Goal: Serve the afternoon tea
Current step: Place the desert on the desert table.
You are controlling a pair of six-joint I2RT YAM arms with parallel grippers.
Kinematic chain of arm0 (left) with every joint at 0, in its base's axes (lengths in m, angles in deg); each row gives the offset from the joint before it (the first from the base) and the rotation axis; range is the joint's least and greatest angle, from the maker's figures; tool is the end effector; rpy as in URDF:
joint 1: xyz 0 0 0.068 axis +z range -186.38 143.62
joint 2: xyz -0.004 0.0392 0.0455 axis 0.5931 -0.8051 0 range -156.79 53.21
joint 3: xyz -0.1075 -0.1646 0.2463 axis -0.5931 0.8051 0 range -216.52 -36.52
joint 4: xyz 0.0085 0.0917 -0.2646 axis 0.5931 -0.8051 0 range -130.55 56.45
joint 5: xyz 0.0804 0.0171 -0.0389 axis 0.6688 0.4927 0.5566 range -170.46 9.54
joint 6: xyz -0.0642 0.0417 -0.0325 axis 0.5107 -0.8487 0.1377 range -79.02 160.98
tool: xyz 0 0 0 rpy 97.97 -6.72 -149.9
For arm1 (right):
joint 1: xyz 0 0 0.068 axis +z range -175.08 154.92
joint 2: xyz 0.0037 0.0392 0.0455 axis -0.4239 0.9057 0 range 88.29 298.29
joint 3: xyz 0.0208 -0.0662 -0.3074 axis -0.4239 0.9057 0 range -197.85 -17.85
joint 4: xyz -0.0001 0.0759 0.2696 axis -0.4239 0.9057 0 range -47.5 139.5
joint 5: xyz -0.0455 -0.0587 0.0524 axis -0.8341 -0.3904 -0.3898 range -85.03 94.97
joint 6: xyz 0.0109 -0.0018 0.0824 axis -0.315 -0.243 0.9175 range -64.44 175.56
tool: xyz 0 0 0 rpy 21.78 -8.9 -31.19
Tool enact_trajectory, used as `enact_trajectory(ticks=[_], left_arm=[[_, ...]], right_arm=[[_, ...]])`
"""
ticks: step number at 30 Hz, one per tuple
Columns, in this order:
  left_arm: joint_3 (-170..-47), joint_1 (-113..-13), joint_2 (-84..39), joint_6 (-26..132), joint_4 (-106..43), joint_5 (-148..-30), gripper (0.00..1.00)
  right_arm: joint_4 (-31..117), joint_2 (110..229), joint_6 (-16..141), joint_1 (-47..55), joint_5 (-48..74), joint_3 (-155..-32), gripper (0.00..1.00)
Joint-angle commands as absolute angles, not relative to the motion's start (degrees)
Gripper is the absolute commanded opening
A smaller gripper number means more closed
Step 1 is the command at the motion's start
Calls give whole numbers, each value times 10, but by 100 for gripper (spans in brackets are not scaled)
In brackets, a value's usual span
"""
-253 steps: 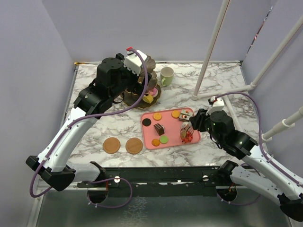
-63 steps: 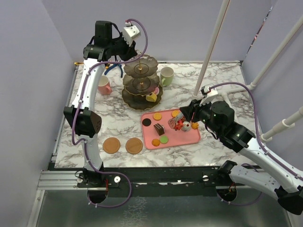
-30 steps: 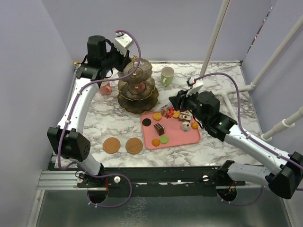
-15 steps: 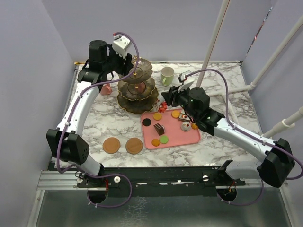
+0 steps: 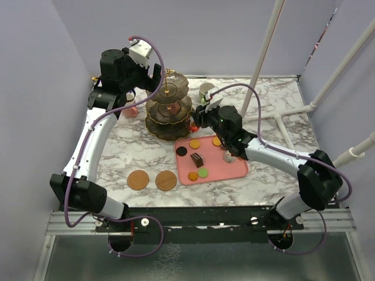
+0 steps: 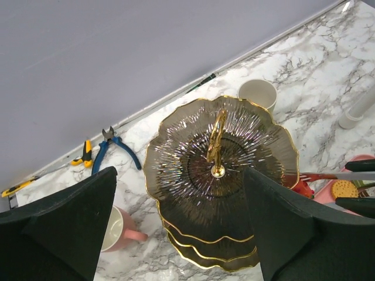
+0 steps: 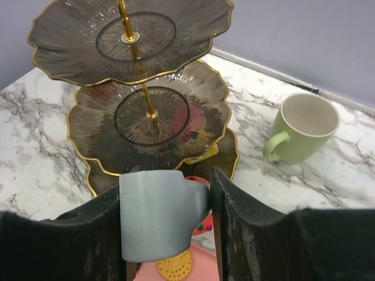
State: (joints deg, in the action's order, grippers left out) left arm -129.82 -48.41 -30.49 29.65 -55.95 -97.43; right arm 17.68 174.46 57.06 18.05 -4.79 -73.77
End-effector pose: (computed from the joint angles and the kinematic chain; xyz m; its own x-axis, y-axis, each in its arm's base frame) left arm 0.3647 -0.0993 0.4908 -0.1186 0.2174 -0.9689 0.5110 0.8500 0.1282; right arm 0.3027 0.2669 0.3250 -0.0834 -0.0429 -0.9956 -0.5486 0.8360 0.0100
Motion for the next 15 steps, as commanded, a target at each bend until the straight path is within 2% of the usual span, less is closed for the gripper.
enact_trajectory(ticks=[1,15], left_arm=[[-1293,-485,-288,303,-562,-959,90],[-1301,-484,-290,301,-578,-992,90]], right_arm=[[103,1771,532,183,-25,-776,4],[40,1847,524,183,-4,-791,4]])
